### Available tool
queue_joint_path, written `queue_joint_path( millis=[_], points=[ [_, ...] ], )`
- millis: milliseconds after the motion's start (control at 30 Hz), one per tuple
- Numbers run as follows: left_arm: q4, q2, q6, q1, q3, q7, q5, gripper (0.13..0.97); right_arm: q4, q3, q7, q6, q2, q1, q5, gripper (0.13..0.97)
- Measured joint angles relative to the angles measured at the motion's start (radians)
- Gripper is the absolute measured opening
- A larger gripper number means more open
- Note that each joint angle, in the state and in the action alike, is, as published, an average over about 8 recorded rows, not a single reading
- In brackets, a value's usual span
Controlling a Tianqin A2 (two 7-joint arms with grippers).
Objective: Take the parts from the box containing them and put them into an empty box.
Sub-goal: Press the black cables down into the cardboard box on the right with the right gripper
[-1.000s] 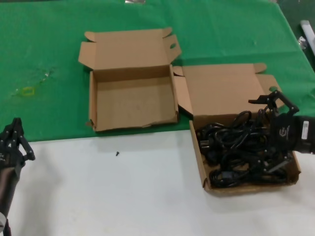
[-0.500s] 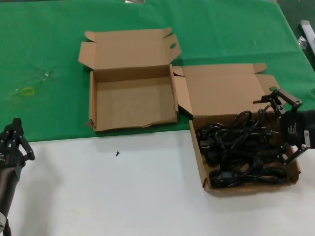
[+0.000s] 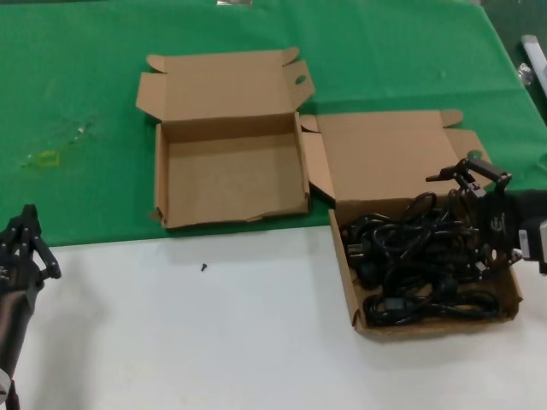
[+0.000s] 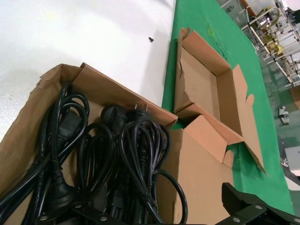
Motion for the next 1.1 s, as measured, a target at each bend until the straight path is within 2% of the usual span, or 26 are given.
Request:
queue_joint_path(
  millis=[300,567,700,967,1100],
  points=[
    [0.000,0.000,0.000,0.000,0.000,0.000,0.000,0.142,-0.006,0.005,-0.015,0.005,-0.010,-0.006,0.006,0.815],
    [0.000,0.000,0.000,0.000,0.000,0.000,0.000,0.142,-0.014,0.003,-0.004,0.013,-0.012,-0.010,0.001,0.633],
    [0.000,0.000,0.000,0.000,0.000,0.000,0.000,0.142,-0.021,0.001,-0.002,0.016,-0.013,-0.013,-0.004,0.633],
    [0.000,0.000,0.000,0.000,0.000,-0.001,0.000,0.142,-0.037,-0.004,-0.002,0.022,-0.014,-0.016,-0.013,0.412],
    [0.000,0.000,0.000,0.000,0.000,-0.001,0.000,0.142,-0.049,-0.006,-0.011,0.026,-0.019,-0.012,-0.017,0.353]
  ],
)
